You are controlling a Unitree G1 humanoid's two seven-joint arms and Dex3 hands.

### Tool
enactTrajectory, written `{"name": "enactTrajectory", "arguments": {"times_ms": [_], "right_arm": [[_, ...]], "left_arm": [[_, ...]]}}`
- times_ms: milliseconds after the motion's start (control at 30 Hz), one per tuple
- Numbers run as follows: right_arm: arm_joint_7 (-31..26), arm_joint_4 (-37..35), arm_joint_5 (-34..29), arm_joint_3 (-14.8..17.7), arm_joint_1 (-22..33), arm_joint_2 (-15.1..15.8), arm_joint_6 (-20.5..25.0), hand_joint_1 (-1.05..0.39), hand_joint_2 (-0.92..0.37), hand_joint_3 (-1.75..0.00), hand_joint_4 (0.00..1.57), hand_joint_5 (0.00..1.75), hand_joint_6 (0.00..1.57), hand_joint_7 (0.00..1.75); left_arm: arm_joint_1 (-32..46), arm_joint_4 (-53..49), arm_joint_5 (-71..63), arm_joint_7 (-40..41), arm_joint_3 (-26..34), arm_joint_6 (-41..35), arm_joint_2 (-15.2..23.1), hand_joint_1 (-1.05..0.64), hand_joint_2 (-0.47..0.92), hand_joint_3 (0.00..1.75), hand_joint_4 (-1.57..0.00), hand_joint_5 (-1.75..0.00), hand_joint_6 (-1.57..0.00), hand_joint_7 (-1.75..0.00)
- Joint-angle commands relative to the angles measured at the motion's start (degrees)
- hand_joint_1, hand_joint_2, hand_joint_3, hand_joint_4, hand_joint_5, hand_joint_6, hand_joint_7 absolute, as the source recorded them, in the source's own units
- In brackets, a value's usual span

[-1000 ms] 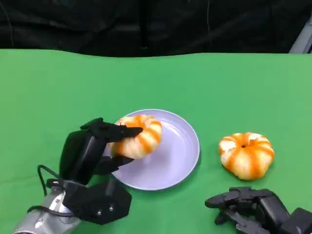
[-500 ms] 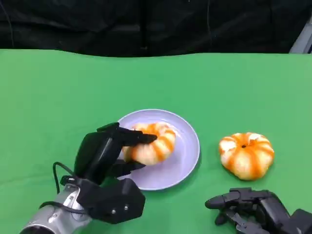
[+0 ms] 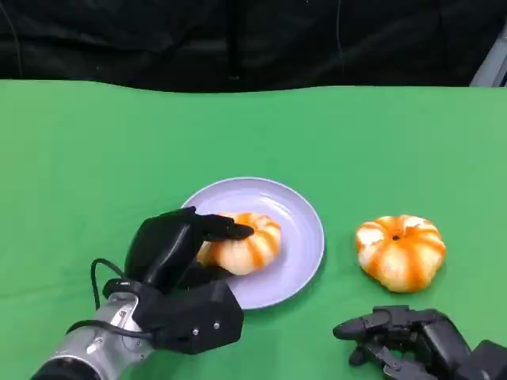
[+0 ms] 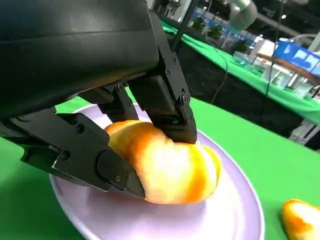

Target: Grasp the bread from the table and place it into the plate.

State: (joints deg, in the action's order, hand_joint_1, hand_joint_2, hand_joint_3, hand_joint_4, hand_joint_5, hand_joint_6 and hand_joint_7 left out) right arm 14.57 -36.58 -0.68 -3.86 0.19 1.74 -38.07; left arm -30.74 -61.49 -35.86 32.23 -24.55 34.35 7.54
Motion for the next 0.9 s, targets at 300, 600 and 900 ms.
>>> {"name": "enactTrajectory", "arguments": {"times_ms": [300,600,900], "right_arm": [[0.0,0.1,0.3,0.1,0.6,0.2,0.2,-0.05,-0.92,-0.38,0.83,1.18,1.15,0.25],[0.2,0.3,0.5,0.1,0.6,0.0,0.4,-0.04,-0.92,-0.39,0.84,1.19,1.15,0.25],[0.2,0.4,0.6,0.1,0.6,0.0,0.7,-0.05,-0.92,-0.40,0.82,1.18,1.15,0.24]], "left_arm": [[-2.4,-2.0,-0.6,0.3,-0.6,-3.0,0.1,-0.25,0.88,0.00,-0.94,-0.12,-1.07,0.00],[-2.9,-2.4,0.0,-1.5,-0.4,-1.8,0.5,-0.63,0.92,0.22,-0.80,-0.01,-0.81,0.00],[-2.8,-2.1,0.7,-3.6,-0.1,0.5,1.1,-0.82,0.92,0.48,-0.75,0.00,-0.67,0.00]]}}
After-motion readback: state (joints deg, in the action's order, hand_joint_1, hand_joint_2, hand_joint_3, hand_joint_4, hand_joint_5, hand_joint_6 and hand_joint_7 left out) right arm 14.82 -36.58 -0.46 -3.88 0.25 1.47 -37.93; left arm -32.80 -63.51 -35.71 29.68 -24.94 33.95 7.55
